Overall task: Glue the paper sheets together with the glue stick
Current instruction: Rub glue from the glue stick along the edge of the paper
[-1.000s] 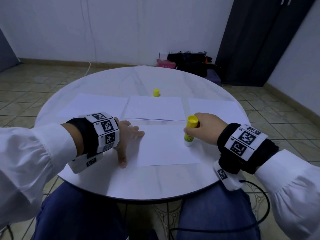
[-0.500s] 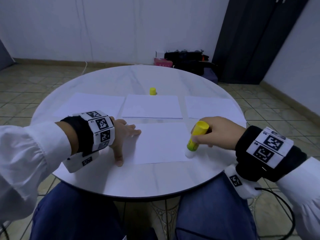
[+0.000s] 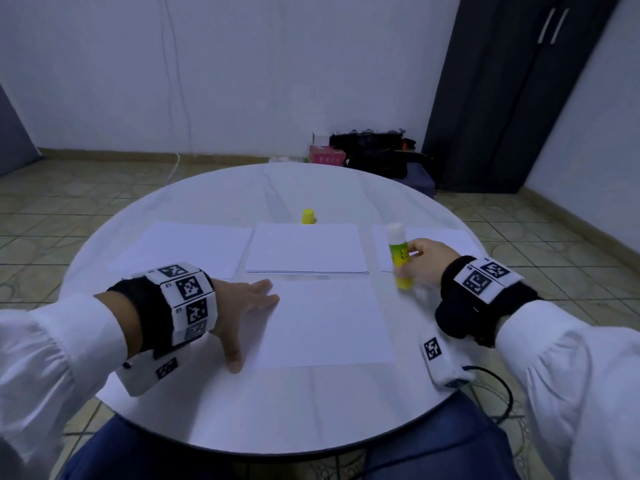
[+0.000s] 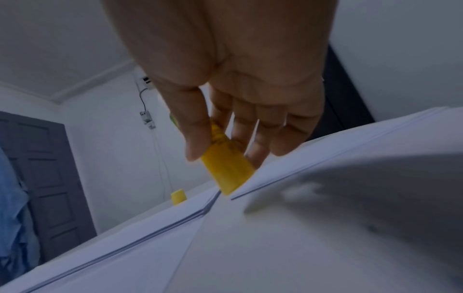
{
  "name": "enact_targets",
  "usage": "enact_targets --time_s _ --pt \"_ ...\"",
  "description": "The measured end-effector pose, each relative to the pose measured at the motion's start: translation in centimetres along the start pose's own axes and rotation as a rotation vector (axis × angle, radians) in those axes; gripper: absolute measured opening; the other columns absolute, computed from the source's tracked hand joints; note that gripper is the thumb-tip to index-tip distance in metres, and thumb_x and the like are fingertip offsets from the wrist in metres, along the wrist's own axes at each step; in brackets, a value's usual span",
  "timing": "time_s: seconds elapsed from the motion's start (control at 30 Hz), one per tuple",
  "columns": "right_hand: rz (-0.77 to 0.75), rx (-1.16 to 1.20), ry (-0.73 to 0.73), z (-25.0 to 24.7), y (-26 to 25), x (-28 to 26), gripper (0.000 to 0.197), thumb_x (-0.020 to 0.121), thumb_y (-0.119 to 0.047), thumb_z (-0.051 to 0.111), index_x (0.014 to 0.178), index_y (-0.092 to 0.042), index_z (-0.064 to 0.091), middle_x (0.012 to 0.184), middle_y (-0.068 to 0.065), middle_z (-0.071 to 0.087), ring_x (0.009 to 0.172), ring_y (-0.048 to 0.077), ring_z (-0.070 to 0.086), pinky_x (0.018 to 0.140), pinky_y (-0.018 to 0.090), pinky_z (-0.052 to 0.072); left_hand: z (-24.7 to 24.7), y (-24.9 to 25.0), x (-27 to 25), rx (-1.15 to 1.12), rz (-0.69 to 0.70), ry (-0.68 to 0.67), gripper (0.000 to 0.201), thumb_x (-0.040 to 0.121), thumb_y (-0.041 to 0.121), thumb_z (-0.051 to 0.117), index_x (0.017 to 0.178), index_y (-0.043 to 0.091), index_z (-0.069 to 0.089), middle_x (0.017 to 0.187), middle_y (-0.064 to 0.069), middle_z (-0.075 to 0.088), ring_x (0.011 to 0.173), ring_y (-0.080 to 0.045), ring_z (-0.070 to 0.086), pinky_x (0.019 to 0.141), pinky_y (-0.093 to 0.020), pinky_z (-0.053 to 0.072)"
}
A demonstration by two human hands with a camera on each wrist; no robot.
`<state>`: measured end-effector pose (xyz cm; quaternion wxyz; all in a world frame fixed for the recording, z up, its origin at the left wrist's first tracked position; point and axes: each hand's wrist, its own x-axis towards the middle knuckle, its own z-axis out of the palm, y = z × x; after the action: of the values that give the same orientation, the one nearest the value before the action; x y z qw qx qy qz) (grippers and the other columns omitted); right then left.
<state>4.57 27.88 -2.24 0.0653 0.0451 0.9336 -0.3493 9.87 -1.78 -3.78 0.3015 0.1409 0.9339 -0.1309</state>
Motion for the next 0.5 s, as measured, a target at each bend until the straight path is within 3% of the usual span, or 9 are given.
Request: enact_targets --time_s 0.17,0.33,0.43,0.5 --pt "0.104 -0.138 -0.049 0.4 -0.1 0.5 0.028 0.075 -0.012 0.074 0.099 -0.014 0.059 0.096 0.006 0.06 0.086 0.025 0.057 0.077 0.03 0.043 0.2 -0.2 0.1 -0.024 0.035 -0.002 0.126 0.067 0.043 0.083 0.152 0.029 -0.008 0.156 0.009 -0.025 0.147 -0.008 0.002 0.116 -0.03 0.019" --pt "0.131 -0.169 -0.063 0.5 -0.2 0.0 0.027 0.076 -0.016 0.075 0.091 -0.018 0.053 0.086 0.004 0.059 0.075 0.021 0.054 0.074 0.029 0.04 0.4 -0.5 0.3 -0.047 0.066 0.032 0.133 0.064 0.043 0.086 0.152 0.025 -0.012 0.159 0.003 -0.02 0.147 -0.011 -0.008 0.12 -0.034 0.009" --pt "0.195 -0.407 -0.149 0.1 -0.5 -1.5 0.02 0.079 -0.026 0.07 0.078 -0.014 0.054 0.08 0.004 0.059 0.077 0.023 0.059 0.072 0.029 0.042 0.2 -0.4 -0.4 -0.048 0.052 0.071 0.133 0.065 0.044 0.085 0.151 0.022 -0.014 0.159 0.002 -0.017 0.147 -0.012 -0.007 0.119 -0.032 0.009" --pt "0.156 -0.569 -0.243 0.0 -1.1 -2.8 0.024 0.086 -0.028 0.063 0.071 -0.014 0.051 0.077 0.003 0.057 0.071 0.02 0.057 0.063 0.023 0.042 0.1 -1.2 -0.8 -0.093 0.03 0.064 0.133 0.065 0.048 0.084 0.151 0.024 -0.014 0.159 0.006 -0.018 0.147 -0.01 -0.007 0.12 -0.033 0.008"
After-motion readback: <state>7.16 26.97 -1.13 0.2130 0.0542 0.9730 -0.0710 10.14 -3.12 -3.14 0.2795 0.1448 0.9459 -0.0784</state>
